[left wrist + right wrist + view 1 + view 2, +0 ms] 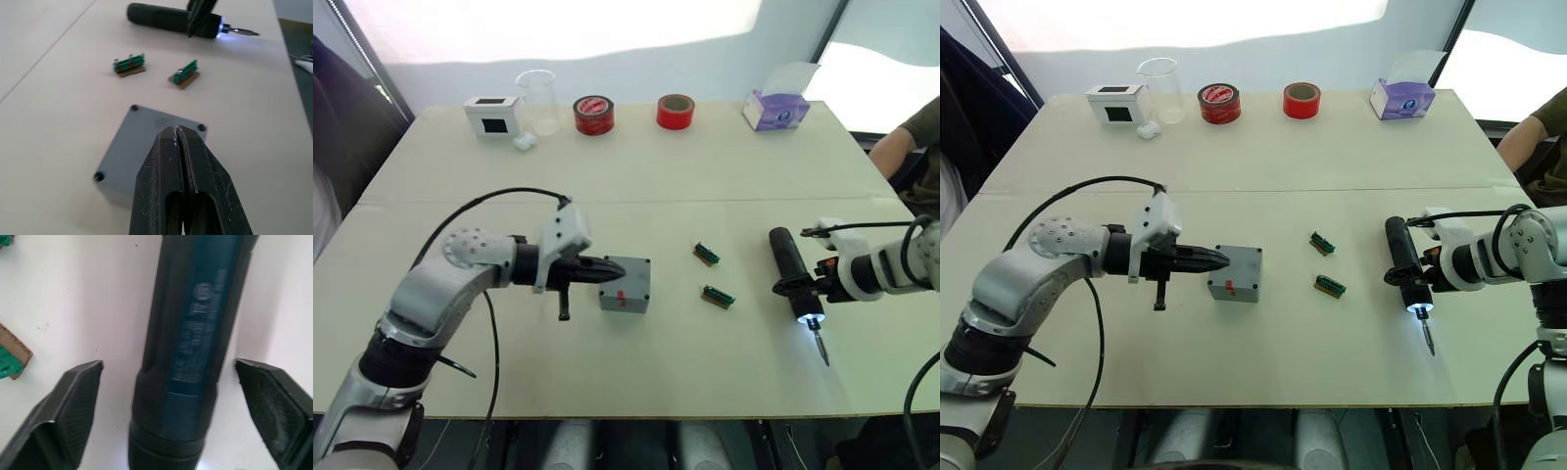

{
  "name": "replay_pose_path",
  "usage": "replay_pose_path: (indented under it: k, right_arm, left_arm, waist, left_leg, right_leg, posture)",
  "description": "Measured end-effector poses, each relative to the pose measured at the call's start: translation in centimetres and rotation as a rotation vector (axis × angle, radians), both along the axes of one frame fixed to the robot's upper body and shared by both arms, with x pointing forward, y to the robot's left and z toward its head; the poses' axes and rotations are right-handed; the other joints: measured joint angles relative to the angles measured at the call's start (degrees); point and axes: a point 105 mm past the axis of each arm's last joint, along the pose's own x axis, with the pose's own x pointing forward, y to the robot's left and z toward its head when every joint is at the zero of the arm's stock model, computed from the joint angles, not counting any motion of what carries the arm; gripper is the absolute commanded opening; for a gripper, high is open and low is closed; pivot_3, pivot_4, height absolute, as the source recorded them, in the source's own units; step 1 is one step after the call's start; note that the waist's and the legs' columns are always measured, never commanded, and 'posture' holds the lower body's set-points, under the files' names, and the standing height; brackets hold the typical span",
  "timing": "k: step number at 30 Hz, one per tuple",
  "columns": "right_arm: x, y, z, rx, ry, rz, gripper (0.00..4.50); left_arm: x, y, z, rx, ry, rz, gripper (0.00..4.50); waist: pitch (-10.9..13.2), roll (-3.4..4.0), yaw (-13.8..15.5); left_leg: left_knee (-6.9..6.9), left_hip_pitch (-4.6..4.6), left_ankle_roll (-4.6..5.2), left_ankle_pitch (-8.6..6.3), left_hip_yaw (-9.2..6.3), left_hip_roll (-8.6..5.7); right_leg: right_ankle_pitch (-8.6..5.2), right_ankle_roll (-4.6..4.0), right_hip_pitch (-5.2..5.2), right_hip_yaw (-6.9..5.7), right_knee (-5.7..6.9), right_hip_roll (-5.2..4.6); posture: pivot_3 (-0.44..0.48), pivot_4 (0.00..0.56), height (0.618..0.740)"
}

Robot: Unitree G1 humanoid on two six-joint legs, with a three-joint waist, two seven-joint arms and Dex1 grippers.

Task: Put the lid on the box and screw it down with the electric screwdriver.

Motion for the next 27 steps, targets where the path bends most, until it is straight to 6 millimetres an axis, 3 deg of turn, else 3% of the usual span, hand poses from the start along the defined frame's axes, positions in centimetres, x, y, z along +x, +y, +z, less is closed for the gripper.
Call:
replay_pose_path:
  k: [8,15,18,20,21,23,25,27]
  right_arm:
    - [0.6,0.3,0.6,-0.025,-0.072,0.032,4.48]
    - [2.7,1.4,5.1,-0.02,-0.253,0.109,4.48]
    - [3.1,4.8,7.8,0.026,-0.359,0.28,4.48]
    - [2.2,9.1,9.9,0.027,-0.508,0.547,4.48]
    - [1.1,11.1,9.6,0.027,-0.543,0.683,4.48]
    - [-0.7,13.9,7.2,0.066,-0.512,0.853,4.48]
    - [-2.1,15.3,4.1,0.113,-0.431,0.936,4.48]
    - [-2.6,16.3,2.4,0.123,-0.412,0.982,4.48]
  left_arm:
    - [1.0,1.1,-0.1,-0.009,0.004,0.059,0.0]
    - [1.7,2.3,-0.9,-0.014,0.019,0.13,0.0]
    - [2.5,3.7,-1.4,0.009,0.008,0.219,0.0]
    - [3.3,4.5,-2.1,0.036,0.002,0.284,0.0]
    - [3.5,4.6,-2.4,0.049,0.001,0.297,0.0]
    - [3.4,4.3,-3.2,0.071,0.011,0.29,0.0]
    - [3.0,3.7,-4.2,0.098,0.031,0.268,0.0]
    - [2.9,3.5,-5.4,0.145,0.024,0.263,0.0]
  waist:
    - [0.0,-0.01,-0.1]
    - [0.0,0.01,-0.1]
    - [0.0,0.09,-0.3]
    - [0.0,0.05,-0.3]
    - [0.0,-0.07,-0.1]
    - [0.0,-0.2,0.2]
    - [0.0,-0.2,0.4]
    - [0.0,-0.2,0.4]
  left_leg:
    - [0.02,-0.01,0.0,0.0,0.0,-0.01]
    - [-0.05,-0.03,-0.03,0.02,0.01,0.0]
    - [-0.05,-0.03,-0.04,0.02,0.05,0.0]
    - [-0.11,-0.03,-0.04,0.02,-0.04,0.04]
    - [-0.14,-0.03,-0.05,0.02,-0.1,0.07]
    - [-0.09,-0.05,-0.06,0.02,-0.13,0.03]
    - [0.04,-0.09,-0.04,0.02,-0.07,-0.16]
    - [0.27,-0.09,0.01,-0.02,-0.06,-0.16]
  right_leg:
    - [0.01,0.02,-0.03,0.01,0.02,0.0]
    - [0.01,0.02,-0.11,0.02,0.02,0.0]
    - [0.02,0.03,-0.17,0.06,0.05,-0.03]
    - [0.01,0.02,-0.17,0.01,0.04,0.07]
    - [0.0,0.02,-0.15,0.0,0.01,0.15]
    - [0.0,0.02,-0.09,-0.03,0.0,0.11]
    - [0.05,0.11,-0.1,0.04,0.05,-0.12]
    - [0.1,0.18,-0.02,0.06,0.06,-0.12]
  posture:
    - [0.0,0.15,0.74]
    - [0.0,0.15,0.74]
    - [0.0,0.15,0.74]
    - [0.0,0.15,0.74]
    - [0.0,0.15,0.74]
    - [0.0,0.15,0.74]
    - [0.0,0.15,0.74]
    - [0.0,0.15,0.74]
